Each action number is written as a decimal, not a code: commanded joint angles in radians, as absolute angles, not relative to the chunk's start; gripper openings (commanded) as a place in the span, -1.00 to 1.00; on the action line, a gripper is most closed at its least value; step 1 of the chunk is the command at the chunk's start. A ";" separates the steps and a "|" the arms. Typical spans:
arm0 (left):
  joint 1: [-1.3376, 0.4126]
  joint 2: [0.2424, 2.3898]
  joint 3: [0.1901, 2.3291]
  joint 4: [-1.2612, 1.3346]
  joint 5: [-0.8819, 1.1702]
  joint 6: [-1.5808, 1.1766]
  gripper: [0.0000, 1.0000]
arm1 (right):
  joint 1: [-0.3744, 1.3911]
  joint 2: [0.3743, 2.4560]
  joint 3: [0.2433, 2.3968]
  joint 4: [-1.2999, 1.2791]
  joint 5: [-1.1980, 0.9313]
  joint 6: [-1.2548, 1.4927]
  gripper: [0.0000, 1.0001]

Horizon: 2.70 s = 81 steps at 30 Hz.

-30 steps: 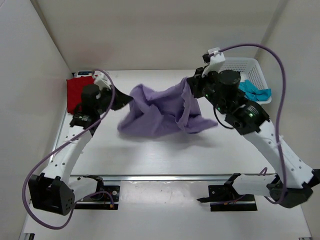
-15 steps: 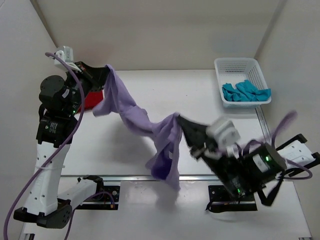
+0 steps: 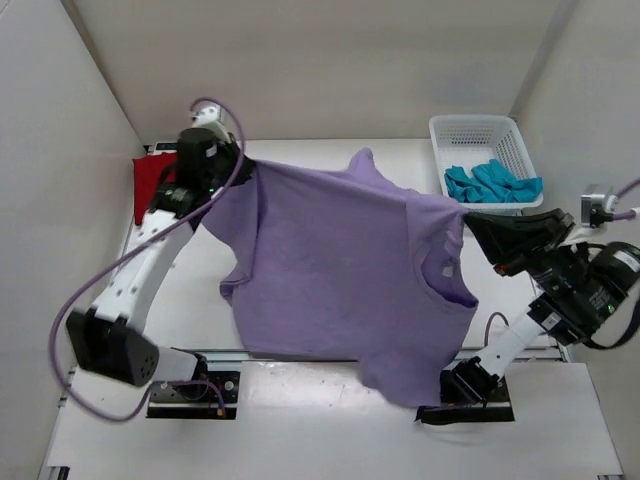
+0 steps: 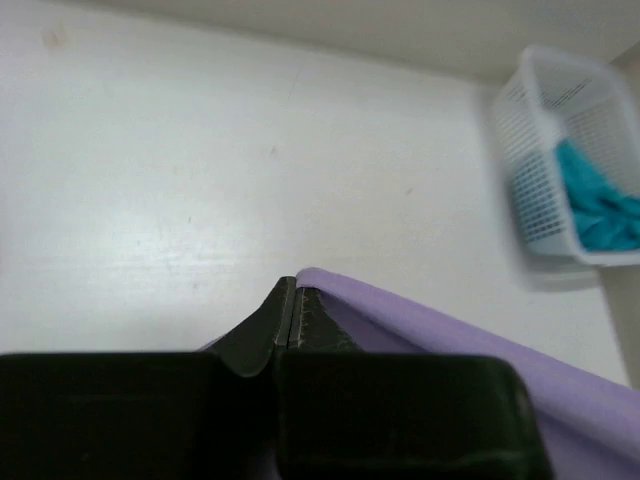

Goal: Fold and stack the t-shirts
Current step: Flatten out the tshirt

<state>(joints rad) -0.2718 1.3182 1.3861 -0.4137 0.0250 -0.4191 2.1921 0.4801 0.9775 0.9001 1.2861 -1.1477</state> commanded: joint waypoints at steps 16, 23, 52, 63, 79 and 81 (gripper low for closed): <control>-0.169 1.543 1.376 -0.304 0.040 -0.450 -1.00 | 2.462 0.645 1.169 1.873 1.143 -2.200 -1.00; -0.164 1.606 1.370 -0.293 0.038 -0.459 -0.99 | 2.351 0.735 1.238 1.868 1.143 -2.236 -1.00; -0.169 1.312 1.031 -0.170 0.193 -0.572 0.98 | 1.197 0.943 1.031 0.055 1.168 -0.352 -0.62; -0.094 1.076 0.586 -0.232 0.111 -0.542 0.41 | 0.608 0.977 0.631 -0.181 0.215 0.408 -0.41; -0.054 1.135 0.413 -0.213 0.011 -0.632 -0.10 | 0.520 0.842 0.250 0.094 0.015 0.531 -0.27; -0.034 1.181 0.416 -0.172 0.041 -0.647 -0.16 | 0.503 0.862 0.245 0.106 0.008 0.523 -0.26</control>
